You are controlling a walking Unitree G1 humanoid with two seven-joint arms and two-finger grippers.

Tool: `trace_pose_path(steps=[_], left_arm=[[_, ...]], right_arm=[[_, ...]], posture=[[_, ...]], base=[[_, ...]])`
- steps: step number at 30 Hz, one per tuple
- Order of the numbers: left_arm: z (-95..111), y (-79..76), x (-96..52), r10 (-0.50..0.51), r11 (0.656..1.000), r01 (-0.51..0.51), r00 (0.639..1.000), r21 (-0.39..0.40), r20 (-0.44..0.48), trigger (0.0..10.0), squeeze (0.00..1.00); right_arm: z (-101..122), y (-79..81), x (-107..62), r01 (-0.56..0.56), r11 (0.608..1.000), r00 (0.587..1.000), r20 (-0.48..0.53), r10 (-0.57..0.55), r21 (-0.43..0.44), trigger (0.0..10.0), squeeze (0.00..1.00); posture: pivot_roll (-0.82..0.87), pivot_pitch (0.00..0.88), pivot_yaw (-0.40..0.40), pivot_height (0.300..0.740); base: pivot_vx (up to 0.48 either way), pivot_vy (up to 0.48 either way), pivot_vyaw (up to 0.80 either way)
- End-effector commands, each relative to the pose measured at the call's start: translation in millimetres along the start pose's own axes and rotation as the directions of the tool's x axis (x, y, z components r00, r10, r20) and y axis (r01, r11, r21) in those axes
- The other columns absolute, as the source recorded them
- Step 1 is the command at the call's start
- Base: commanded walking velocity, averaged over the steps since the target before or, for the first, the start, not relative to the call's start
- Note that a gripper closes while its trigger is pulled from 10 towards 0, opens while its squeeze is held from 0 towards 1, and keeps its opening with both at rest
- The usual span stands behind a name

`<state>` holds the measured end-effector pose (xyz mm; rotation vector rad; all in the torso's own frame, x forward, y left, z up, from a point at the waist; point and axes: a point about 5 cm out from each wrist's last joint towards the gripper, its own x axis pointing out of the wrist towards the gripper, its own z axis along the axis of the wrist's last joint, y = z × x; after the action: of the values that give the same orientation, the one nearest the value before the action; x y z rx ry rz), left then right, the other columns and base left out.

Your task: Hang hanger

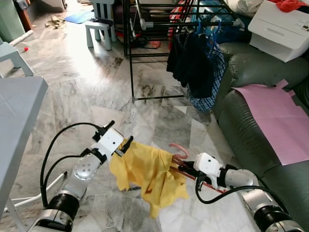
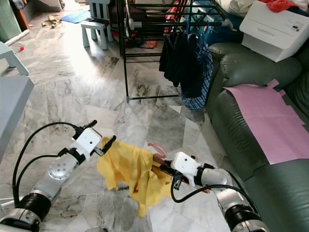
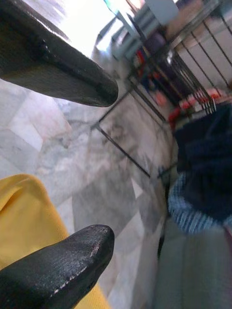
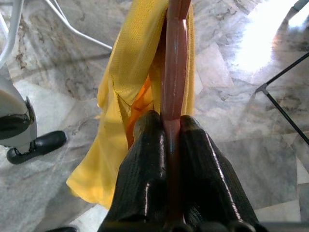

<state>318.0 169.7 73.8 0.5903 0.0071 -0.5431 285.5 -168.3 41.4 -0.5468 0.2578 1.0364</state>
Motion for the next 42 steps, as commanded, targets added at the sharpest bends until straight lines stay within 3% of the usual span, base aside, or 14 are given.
trace_pose_path(steps=[1, 4, 5, 6, 7, 13, 19, 20, 21, 22, 32, 36, 42], left_arm=[[3, -5.6, 0.3, -0.101, 0.994, 0.1, 0.995, 0.038, 0.016, 10.0, 1.0], [3, -9.8, -2.0, -0.161, 0.985, 0.159, 0.987, 0.07, 0.022, 10.0, 1.0], [3, -12.0, -3.8, -0.196, 0.977, 0.193, 0.98, 0.09, 0.031, 10.0, 0.15], [4, -13.4, -5.0, -0.219, 0.971, 0.214, 0.975, 0.105, 0.038, 10.0, 0.15], [4, -14.6, -6.6, -0.254, 0.964, 0.248, 0.966, 0.1, 0.047, 10.0, 0.0], [3, -13.4, -9.4, -0.298, 0.945, 0.291, 0.954, 0.15, 0.028, 10.0, 0.0], [-5, -17.4, -17.3, -0.419, 0.894, 0.417, 0.908, 0.163, -0.02, 10.0, 0.0], [-6, -17.9, -18.5, -0.436, 0.887, 0.435, 0.899, 0.154, -0.024, 10.0, 0.2], [-6, -18.0, -19.7, -0.451, 0.881, 0.45, 0.892, 0.144, -0.027, 10.0, 0.2], [-6, -16.6, -20.3, -0.454, 0.88, 0.453, 0.89, 0.141, -0.03, 10.0, 1.0], [-4, -2.0, -21.5, -0.462, 0.88, 0.463, 0.886, 0.108, -0.035, 10.0, 1.0], [0, 12.2, -16.5, -0.405, 0.905, 0.407, 0.913, 0.125, -0.038, 10.0, 1.0], [0, -0.9, -18.2, -0.487, 0.87, 0.488, 0.873, 0.067, -0.031, 10.0, 1.0]], right_arm=[[7, -6.7, -0.6, 0.001, 0.999, 1.0, 0.022, 0.0, -0.045, 10.0, 0.0], [8, -6.3, 0.8, -0.006, 0.999, 1.0, 0.026, 0.008, -0.049, 10.0, 0.0], [8, -4.6, 1.9, -0.022, 0.998, 0.999, 0.028, 0.024, -0.054, 10.0, 0.0], [9, -3.4, 2.3, -0.035, 0.998, 0.999, 0.03, 0.037, -0.058, 10.0, 0.0], [8, 1.5, 2.9, -0.073, 0.994, 0.997, 0.024, 0.075, -0.076, 10.0, 0.0], [7, 10.0, 4.1, -0.121, 0.987, 0.992, 0.03, 0.124, -0.102, 10.0, 0.0], [9, 14.6, 4.3, -0.167, 0.978, 0.984, 0.047, 0.174, -0.124, 10.0, 0.0], [9, 14.4, 4.1, -0.168, 0.978, 0.984, 0.045, 0.175, -0.127, 10.0, 0.0], [9, 14.1, 3.5, -0.171, 0.976, 0.983, 0.041, 0.178, -0.133, 10.0, 0.0], [8, 13.7, 2.8, -0.174, 0.975, 0.983, 0.035, 0.18, -0.139, 10.0, 0.0], [5, 13.0, 2.6, -0.177, 0.967, 0.984, 0.001, 0.181, -0.181, 10.0, 0.0], [4, 16.2, 3.7, -0.188, 0.96, 0.982, -0.013, 0.19, -0.205, 10.0, 0.0], [9, 8.5, 7.6, -0.099, 0.967, 0.995, 0.003, 0.103, -0.234, 10.0, 0.0]], posture=[[0.03, 0.033, -0.058, 0.74], [0.03, 0.033, -0.058, 0.74], [0.04, 0.036, -0.062, 0.74], [0.04, 0.039, -0.064, 0.74], [0.04, 0.041, -0.064, 0.74], [0.04, 0.047, -0.07, 0.74], [0.03, 0.055, -0.073, 0.74], [0.03, 0.056, -0.072, 0.74], [0.03, 0.058, -0.075, 0.74], [0.03, 0.058, -0.076, 0.74], [0.03, 0.062, -0.079, 0.74], [0.03, 0.065, -0.079, 0.74], [0.03, 0.066, -0.075, 0.74]], base=[[0.0, 0.0, 0.0], [0.0, 0.0, 0.0], [0.0, 0.0, 0.0], [0.0, 0.0, 0.0], [0.0, 0.0, 0.0], [0.0, 0.0, 0.0], [0.0, 0.0, 0.0], [0.0, 0.0, 0.0], [0.0, 0.0, 0.0], [0.0, 0.0, 0.0], [0.0, 0.0, 0.0], [0.0, 0.0, 0.0], [0.0, 0.0, 0.0]])
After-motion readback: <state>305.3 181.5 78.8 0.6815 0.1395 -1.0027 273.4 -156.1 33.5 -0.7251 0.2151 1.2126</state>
